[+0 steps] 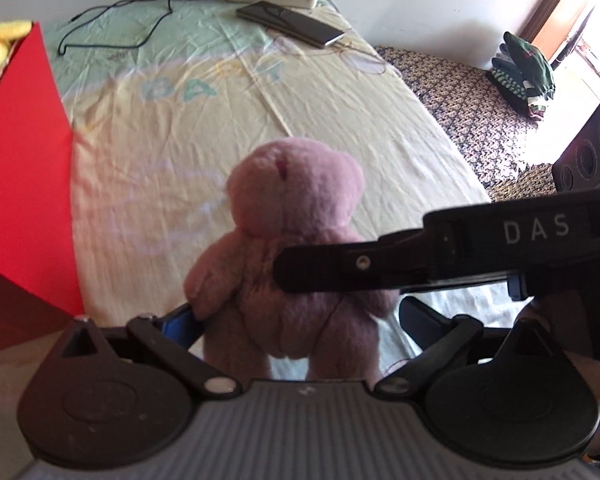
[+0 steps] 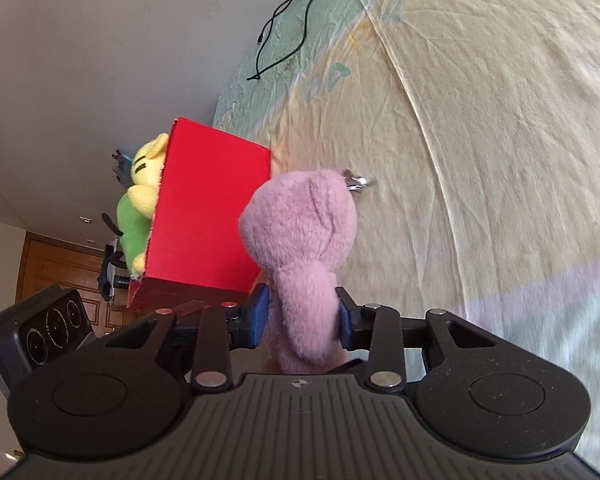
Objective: Organize objects
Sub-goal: 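Lift the pink bear and carry it over the red box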
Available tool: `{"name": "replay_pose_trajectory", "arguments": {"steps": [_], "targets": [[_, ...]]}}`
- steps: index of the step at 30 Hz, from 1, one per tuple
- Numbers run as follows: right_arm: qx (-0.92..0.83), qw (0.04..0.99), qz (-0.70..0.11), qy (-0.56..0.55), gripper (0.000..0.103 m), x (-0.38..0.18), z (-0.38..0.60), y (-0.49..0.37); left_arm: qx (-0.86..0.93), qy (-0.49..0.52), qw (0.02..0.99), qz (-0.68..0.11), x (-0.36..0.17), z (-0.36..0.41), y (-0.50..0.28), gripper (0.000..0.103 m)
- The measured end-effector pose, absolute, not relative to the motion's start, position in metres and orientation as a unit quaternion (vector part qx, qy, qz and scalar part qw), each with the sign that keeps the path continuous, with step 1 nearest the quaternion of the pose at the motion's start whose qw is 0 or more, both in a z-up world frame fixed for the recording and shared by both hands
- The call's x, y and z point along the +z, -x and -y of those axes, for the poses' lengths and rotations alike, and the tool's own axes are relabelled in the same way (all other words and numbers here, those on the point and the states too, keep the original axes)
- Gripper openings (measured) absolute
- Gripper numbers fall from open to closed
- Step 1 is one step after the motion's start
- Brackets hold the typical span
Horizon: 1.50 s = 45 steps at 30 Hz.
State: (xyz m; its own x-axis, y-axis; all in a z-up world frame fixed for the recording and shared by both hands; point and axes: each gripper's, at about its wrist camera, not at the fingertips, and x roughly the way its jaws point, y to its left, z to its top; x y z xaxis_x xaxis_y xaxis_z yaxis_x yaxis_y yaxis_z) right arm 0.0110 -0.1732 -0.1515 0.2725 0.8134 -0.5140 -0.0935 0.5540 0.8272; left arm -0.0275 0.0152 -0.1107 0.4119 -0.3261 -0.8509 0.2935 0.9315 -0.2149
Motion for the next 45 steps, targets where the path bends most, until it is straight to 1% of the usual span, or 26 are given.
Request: {"name": "replay_pose_trajectory", "arguments": {"steps": [8,14,24,35,41,45], "targets": [[0.334,0.750,-0.473,-0.321,0.037,-0.116,0.162,0.008,-0.192,0.015,0.862,-0.469,-0.080,-0.026,0.047,0.099],[0.349,0.780,-0.428,-0.294,0.037,-0.084,0.133,0.021,-0.194,0.015,0.882,-0.430,-0.050,-0.057,0.058,0.099],[0.376,0.803,-0.372,-0.274,0.037,-0.042,0.044,0.033,-0.184,0.016,0.909,-0.373,-0.002,-0.153,0.076,0.099],[0.429,0.805,-0.325,-0.250,0.037,-0.007,-0.064,0.020,-0.136,0.026,0.939,-0.315,0.039,-0.267,0.083,0.099],[0.453,0.798,-0.312,-0.246,0.037,0.003,-0.115,0.005,-0.105,0.028,0.948,-0.299,0.050,-0.317,0.073,0.099],[0.461,0.791,-0.319,-0.244,0.037,0.001,-0.141,-0.006,-0.092,0.034,0.948,-0.303,0.046,-0.342,0.061,0.099]]}}
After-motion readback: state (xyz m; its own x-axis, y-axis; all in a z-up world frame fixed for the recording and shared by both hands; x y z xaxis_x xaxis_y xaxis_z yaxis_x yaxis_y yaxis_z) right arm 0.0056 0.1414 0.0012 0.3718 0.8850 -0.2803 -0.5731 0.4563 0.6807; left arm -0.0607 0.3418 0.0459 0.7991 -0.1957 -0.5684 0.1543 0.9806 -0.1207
